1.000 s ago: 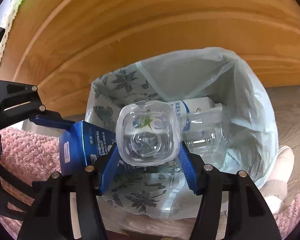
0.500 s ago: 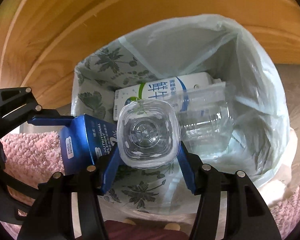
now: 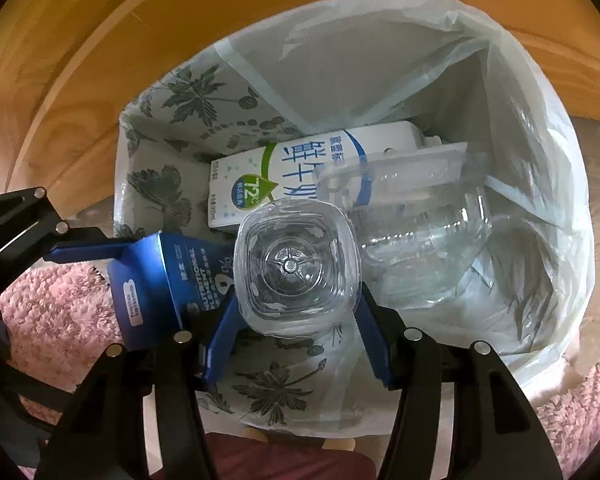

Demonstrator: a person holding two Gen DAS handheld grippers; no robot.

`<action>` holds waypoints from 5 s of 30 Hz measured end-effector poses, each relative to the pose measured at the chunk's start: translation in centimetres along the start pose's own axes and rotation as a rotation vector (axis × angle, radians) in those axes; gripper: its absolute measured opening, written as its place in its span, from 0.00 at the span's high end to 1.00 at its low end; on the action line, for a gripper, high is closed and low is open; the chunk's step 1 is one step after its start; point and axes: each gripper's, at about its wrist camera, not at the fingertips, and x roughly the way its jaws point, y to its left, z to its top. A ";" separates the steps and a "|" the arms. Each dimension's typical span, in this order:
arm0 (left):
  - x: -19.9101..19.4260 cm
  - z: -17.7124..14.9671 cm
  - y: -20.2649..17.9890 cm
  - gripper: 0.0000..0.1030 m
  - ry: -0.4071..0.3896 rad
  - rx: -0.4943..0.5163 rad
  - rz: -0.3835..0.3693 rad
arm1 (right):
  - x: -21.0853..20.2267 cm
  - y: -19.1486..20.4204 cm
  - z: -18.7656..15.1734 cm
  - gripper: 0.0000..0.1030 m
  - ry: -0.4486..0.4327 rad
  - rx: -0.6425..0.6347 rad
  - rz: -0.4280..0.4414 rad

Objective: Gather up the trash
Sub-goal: 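Lower the clear cup into the bin and open the right tool while the left tool releases the blue box, then raise both tools out of the bin and move them over the bed, then reach the right tool to the cut plastic bottle on the bed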

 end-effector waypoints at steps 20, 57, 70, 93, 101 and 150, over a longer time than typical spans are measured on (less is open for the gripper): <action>0.8 -1.5 0.6 0.34 0.011 -0.118 -0.035 | 1.0 -0.2 0.0 0.40 0.055 0.039 0.005; -5.3 -3.9 0.2 0.07 -0.153 -0.334 0.012 | -6.3 -1.8 -3.1 0.09 -0.099 0.081 -0.032; -12.6 -4.8 0.8 0.07 -0.426 -0.505 0.033 | -13.0 -0.6 -2.7 0.09 -0.282 -0.013 -0.098; -28.9 -5.2 -0.4 0.07 -0.873 -0.600 0.225 | -30.1 0.9 -3.8 0.09 -0.714 -0.140 -0.126; -30.7 -7.9 -0.1 0.07 -0.912 -0.629 0.232 | -32.6 1.5 -5.2 0.09 -0.775 -0.260 -0.194; -27.7 -3.9 3.3 0.07 -1.000 -0.555 0.295 | -30.6 3.2 -1.1 0.09 -1.082 -0.189 -0.205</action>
